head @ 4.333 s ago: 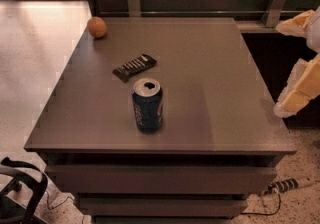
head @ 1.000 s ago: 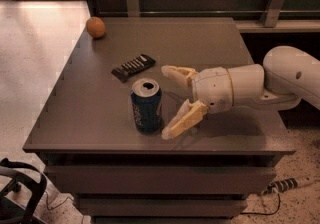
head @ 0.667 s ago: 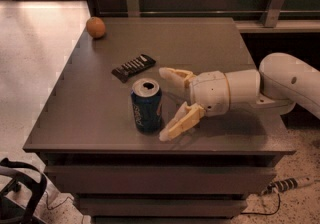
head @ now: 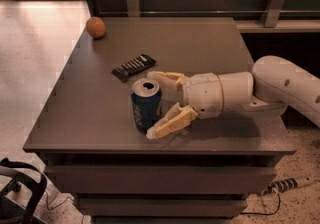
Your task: Move pepsi can near orange
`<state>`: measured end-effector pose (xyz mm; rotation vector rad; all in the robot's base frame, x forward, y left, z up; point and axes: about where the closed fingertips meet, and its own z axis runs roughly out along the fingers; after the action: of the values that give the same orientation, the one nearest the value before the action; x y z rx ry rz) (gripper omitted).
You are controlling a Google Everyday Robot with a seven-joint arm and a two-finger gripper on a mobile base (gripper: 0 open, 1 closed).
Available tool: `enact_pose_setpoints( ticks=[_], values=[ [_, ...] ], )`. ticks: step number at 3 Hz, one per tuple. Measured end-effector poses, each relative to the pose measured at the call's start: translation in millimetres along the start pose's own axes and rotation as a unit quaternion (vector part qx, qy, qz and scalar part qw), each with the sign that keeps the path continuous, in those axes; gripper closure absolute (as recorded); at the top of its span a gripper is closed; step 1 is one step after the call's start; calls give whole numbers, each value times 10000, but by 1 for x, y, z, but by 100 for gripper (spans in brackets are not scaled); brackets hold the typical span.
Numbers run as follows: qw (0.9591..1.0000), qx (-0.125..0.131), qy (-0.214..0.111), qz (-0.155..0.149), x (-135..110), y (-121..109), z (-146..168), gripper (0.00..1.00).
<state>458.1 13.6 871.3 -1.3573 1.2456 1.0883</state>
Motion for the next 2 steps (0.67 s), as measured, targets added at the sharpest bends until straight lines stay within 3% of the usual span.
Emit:
enact_pose_setpoints(
  ticks=[2],
  values=[
    [10000, -36, 1, -12, -2, 1, 3, 62]
  ],
)
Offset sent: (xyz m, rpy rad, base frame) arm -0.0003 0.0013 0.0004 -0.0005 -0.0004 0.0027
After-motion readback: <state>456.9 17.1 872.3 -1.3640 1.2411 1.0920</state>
